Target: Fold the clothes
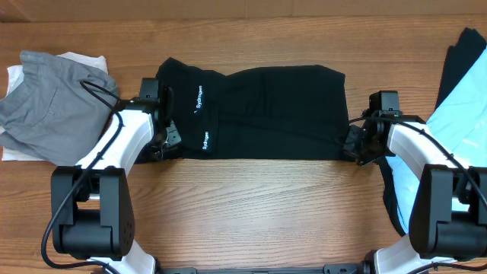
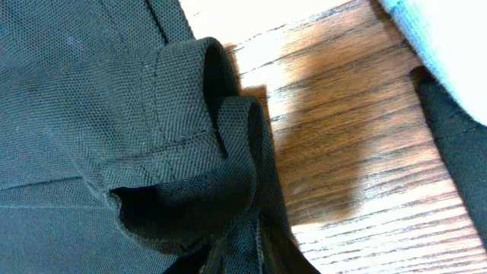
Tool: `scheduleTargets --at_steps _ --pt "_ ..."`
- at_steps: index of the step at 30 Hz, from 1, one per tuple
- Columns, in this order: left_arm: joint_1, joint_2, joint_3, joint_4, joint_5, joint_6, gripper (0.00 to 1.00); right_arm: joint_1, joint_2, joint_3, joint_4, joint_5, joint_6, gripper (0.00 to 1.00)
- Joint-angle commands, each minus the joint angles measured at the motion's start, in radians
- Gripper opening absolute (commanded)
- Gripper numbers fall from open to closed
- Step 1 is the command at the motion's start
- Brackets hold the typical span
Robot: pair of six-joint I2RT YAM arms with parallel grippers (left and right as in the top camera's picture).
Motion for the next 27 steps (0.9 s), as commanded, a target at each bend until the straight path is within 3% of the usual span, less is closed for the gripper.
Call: scheduleTargets --at_steps 1,9,16,27 --pt "0.0 -0.003 -0.048 0.039 -0.067 0.008 0.42 -0.001 0.04 -0.015 -0.015 0.003 0.0 0.18" --pt "0.032 -0.003 -0.126 0.102 -0.122 -0.011 0.59 -0.001 0.04 -0.015 -0.019 0.003 0.0 0.18" --pt "0.127 -0.003 -0.127 0.091 -0.078 -0.025 0.58 -0.001 0.037 -0.006 -0.032 0.001 0.024 0.17" --pt "0.13 -0.003 -0.127 0.088 -0.031 -0.014 0.59 -0.001 -0.028 0.099 -0.064 -0.117 0.022 0.25"
